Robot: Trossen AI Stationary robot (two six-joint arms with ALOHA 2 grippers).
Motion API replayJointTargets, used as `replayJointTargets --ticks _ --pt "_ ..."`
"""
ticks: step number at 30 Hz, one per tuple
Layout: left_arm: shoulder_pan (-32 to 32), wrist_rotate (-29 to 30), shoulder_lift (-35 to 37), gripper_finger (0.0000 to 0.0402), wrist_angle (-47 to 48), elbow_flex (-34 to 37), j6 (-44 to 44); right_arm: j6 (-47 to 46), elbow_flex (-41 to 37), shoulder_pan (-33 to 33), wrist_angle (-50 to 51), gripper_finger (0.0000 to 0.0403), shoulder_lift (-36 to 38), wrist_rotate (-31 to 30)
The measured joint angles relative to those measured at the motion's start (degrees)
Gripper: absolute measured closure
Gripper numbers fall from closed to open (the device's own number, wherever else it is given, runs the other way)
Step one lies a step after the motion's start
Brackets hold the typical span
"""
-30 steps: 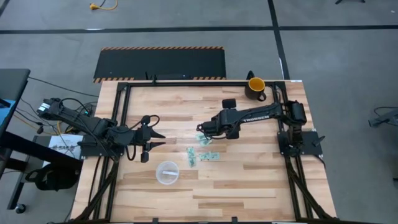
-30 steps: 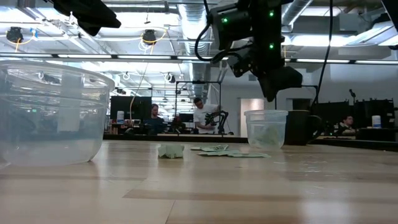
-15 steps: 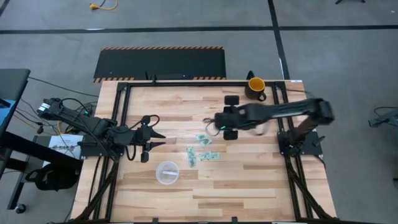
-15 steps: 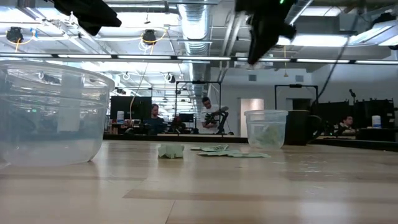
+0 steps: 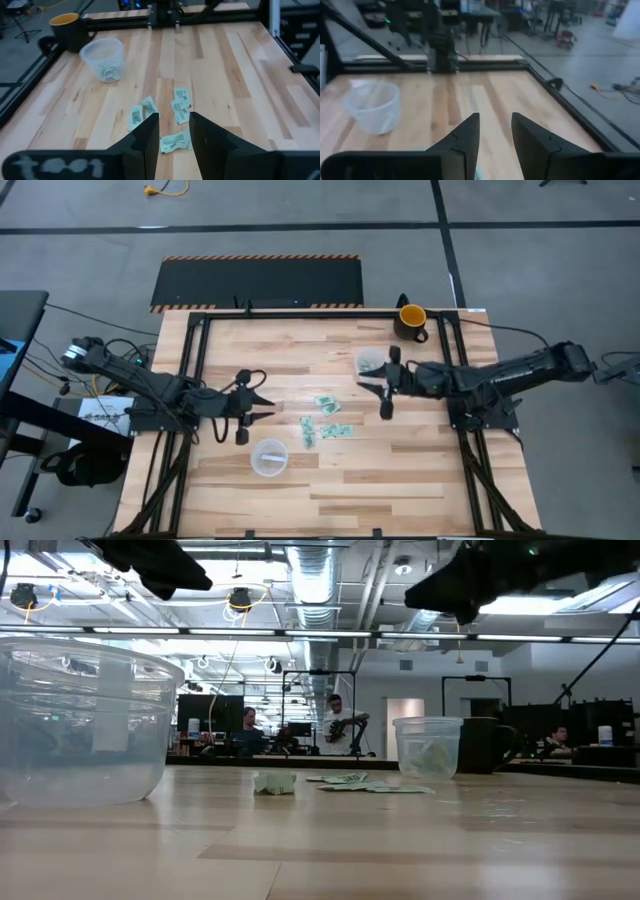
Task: Pick and place Stevia / Truvia into bins
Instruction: Put the stevia packet into the bottom transparent container
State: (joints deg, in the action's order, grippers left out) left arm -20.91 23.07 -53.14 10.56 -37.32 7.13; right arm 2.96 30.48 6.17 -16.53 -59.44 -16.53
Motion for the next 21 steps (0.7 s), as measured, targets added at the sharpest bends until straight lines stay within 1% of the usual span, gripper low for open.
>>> replayJointTargets --ticks 3,6,10,16,21 --pt "0.0 -0.75 -2.21 0.0303 -2.17 -0.13 -1.94 1.21 -3.28 1.37 -5.63 0.0295 -0.74 0.02" --pt "0.4 -1.05 -4.23 0.0303 -2.17 -2.04 -3.22 3.27 -3.93 2.29 -6.24 0.0295 -2.18 -0.01" --pt "2.25 -3.62 -6.71 0.0303 -0.86 -5.54 -5.04 5.06 -3.96 2.66 -6.41 0.0295 -4.16 0.0" --pt "8.0 -9.72 -11.88 0.0298 6.67 -12.57 -9.11 6.94 -3.93 1.69 -6.19 0.0295 -4.68 -0.04" --pt "13.48 -15.75 -16.56 0.0273 16.08 -21.07 -14.31 10.64 -3.91 1.6 -5.9 0.0295 -3.48 -0.05"
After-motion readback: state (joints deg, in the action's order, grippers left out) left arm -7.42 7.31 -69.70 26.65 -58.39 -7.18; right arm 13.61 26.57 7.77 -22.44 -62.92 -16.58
